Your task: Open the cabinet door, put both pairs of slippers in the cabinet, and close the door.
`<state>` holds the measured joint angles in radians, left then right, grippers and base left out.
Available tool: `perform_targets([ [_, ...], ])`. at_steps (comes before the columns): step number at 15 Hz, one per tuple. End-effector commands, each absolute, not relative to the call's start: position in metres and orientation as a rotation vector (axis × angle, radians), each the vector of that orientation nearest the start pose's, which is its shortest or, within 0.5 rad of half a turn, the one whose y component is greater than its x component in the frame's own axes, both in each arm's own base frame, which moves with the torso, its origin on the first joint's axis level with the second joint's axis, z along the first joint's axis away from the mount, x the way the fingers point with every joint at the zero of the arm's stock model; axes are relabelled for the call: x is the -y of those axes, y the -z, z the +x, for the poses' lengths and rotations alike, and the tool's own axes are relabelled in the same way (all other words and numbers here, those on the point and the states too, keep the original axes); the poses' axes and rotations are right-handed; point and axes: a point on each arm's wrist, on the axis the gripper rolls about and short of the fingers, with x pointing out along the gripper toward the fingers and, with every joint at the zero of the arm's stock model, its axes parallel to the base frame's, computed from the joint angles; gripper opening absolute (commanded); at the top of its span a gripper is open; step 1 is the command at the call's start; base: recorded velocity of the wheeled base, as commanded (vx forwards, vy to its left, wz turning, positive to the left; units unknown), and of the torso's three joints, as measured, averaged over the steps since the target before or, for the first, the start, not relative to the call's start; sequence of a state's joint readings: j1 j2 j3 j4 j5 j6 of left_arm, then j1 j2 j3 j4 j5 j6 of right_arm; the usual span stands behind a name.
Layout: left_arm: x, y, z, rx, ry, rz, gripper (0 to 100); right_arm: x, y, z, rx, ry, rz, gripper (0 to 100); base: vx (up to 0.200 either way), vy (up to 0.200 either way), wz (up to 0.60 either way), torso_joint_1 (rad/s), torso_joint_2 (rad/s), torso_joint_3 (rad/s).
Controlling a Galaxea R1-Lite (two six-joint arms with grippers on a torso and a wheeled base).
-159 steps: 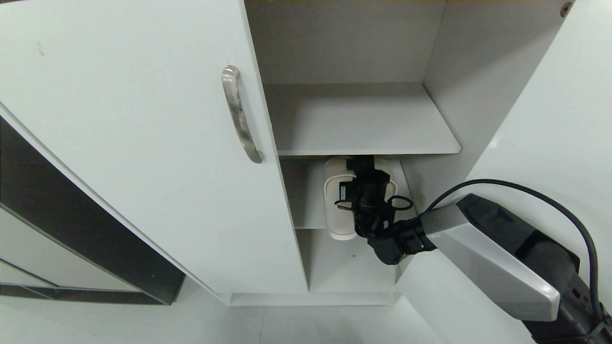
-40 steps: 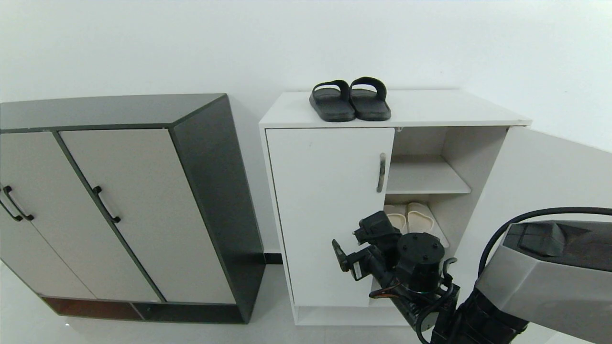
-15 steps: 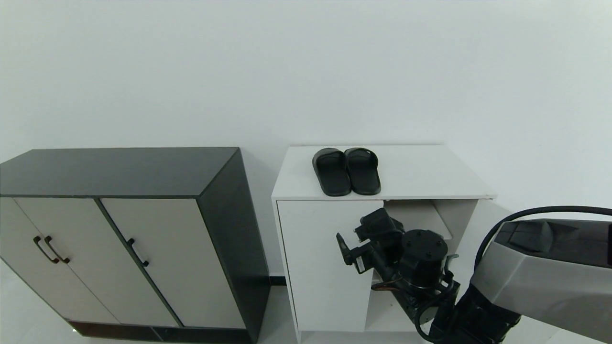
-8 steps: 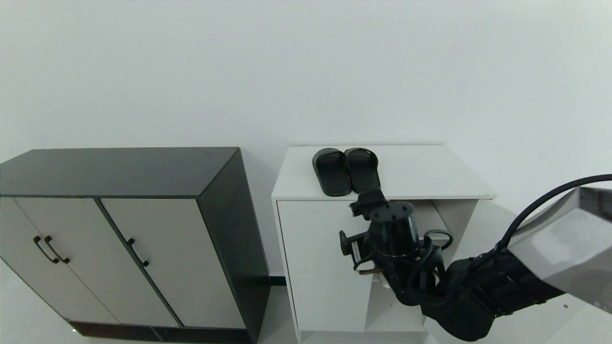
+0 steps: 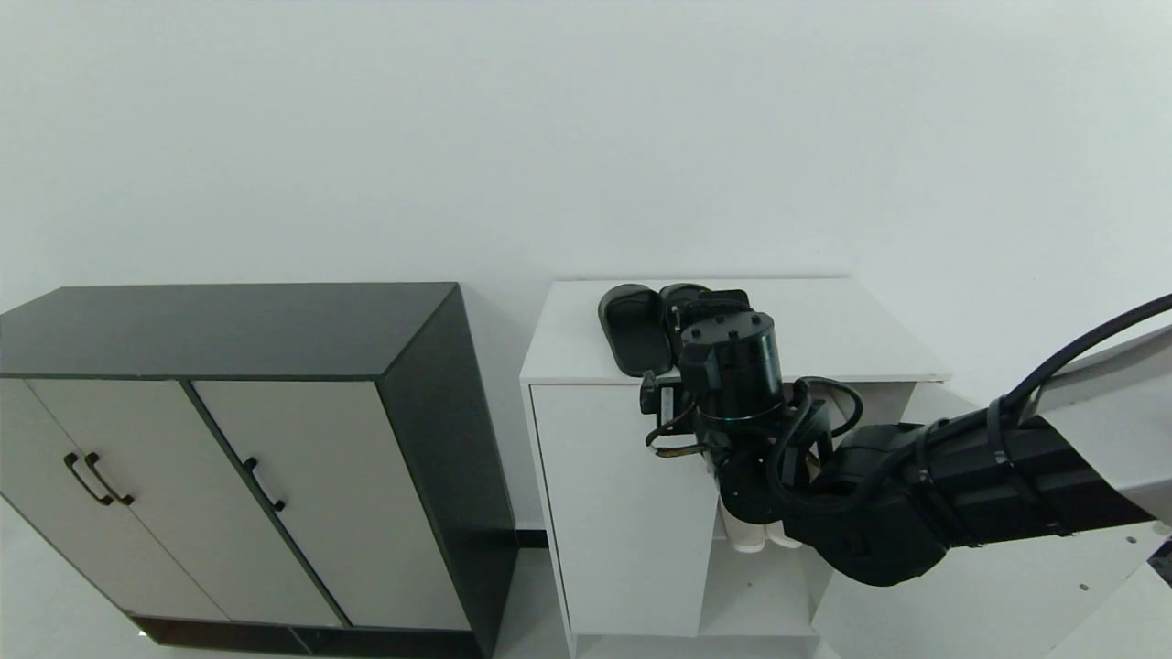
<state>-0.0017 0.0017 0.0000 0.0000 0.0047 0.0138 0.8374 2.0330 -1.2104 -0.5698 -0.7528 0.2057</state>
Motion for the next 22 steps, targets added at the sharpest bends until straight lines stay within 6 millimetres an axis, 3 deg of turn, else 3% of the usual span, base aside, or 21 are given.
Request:
perform_targets([
  [1,0.000,-0.076,-0.023,-0.002,-0.003,0.014,0,-0.289,-0.165,0.281,-0.188,-0.065,0.021,100,0.200,0.000,0.00,-0.007,0.00,0.002],
  [13,0.000,-0.076,-0.023,-0.002,-0.005,0.014,0,-0.294,-0.147,0.287,-0.210,-0.077,0.009,100,0.200,0.000,0.00,0.004,0.00,0.003],
  [15,0.000,-0.076,-0.023,-0.002,-0.005,0.015,0,-0.295,-0.141,0.288,-0.233,-0.116,0.026,100,0.000,0.000,0.00,0.000,0.00,0.000],
  [18,0.000,-0.076,-0.023,-0.002,-0.005,0.014,0,-0.289,-0.134,0.303,-0.237,-0.124,0.035,100,0.000,0.000,0.00,0.000,0.00,0.000],
  [22,0.000,-0.076,-0.023,-0.002,-0.005,0.012,0,-0.285,-0.127,0.338,-0.210,-0.117,0.032,100,0.000,0.000,0.00,0.000,0.00,0.000],
])
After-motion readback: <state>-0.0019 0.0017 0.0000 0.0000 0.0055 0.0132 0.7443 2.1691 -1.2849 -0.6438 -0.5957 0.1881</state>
